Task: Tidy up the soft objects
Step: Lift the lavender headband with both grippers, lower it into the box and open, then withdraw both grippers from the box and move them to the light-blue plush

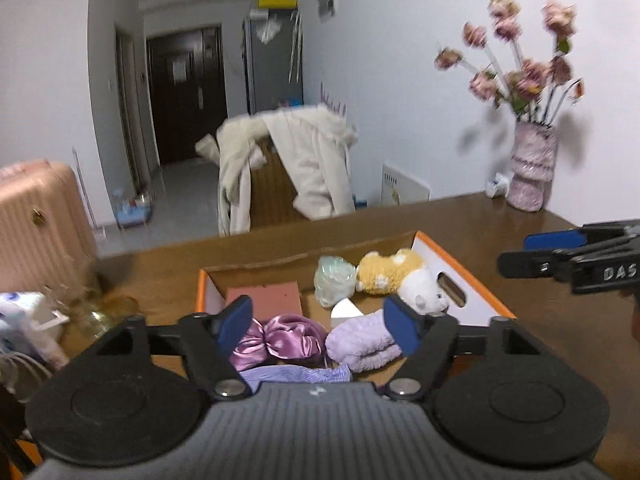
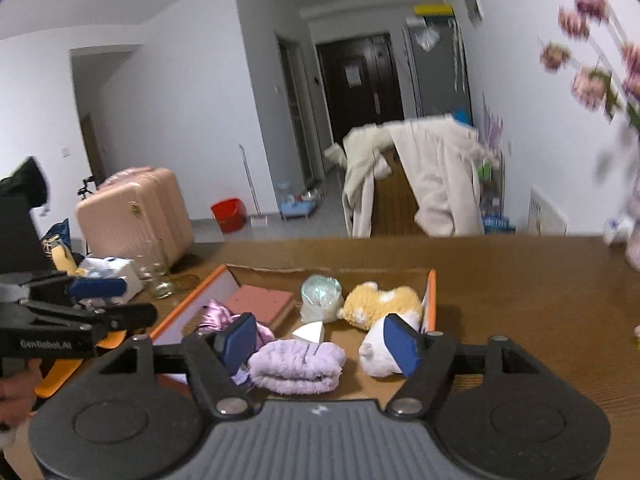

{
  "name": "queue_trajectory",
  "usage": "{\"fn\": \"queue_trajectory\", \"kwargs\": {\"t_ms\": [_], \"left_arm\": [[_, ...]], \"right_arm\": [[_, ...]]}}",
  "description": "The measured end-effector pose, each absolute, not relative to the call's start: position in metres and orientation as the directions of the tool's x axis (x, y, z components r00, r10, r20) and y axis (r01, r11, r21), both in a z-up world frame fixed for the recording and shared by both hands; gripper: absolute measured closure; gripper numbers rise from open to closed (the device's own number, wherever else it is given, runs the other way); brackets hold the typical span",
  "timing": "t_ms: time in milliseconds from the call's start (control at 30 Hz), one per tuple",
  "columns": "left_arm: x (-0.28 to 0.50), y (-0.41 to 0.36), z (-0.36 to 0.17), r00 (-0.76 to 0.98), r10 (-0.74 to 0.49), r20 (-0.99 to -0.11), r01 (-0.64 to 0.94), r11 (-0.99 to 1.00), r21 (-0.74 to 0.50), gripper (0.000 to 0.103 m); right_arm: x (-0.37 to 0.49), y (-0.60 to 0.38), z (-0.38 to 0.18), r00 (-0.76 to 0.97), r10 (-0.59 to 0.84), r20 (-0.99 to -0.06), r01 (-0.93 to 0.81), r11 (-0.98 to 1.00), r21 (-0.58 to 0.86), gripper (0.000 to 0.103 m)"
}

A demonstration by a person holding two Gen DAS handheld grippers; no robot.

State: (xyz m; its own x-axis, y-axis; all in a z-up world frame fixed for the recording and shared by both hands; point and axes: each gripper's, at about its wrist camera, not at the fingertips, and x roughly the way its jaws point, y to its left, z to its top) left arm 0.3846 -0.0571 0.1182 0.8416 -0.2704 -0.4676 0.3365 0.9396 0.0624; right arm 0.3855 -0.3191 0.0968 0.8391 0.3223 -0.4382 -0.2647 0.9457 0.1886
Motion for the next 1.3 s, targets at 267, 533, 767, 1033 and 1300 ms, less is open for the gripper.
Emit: {"fn": "queue_trajectory", "kwargs": {"t_ms": [267, 533, 767, 1033, 1300], "left_arm": [[0.275, -0.044, 0.121, 0.904, -0.239, -0.353, 0.282, 0.957, 0.072, 0.017], [0.171, -0.021, 0.071, 0.897, -0.274, -0.348, 0.252, 0.962, -0.108, 0.008], [0.128, -0.009, 0.048, 0.889, -0.226, -0.398, 0.209, 0.974, -0.087, 0.006], [0.16, -0.014, 0.037, 0.861, -0.25, -0.442, 0.201, 0.967, -0.155, 0.006], [0.236, -0.031, 0.014, 0.787, -0.322, -0.527, 0.215, 0.943, -0.255, 0.008]], "right_arm": [[0.276, -0.332, 0.11, 0.908, 0.299, -0.294, -0.265, 0.952, 0.151, 0.009], [0.176, -0.323, 0.053, 0.916, 0.295, -0.272, -0.25, 0.95, 0.187, 0.003], [0.122, -0.308, 0.003, 0.909, 0.218, -0.354, -0.196, 0.976, 0.097, 0.001], [0.124, -0.304, 0.006, 0.894, 0.282, -0.347, -0.24, 0.957, 0.162, 0.002], [0.199, -0.307, -0.006, 0.837, 0.368, -0.404, -0.243, 0.913, 0.327, 0.017]]}}
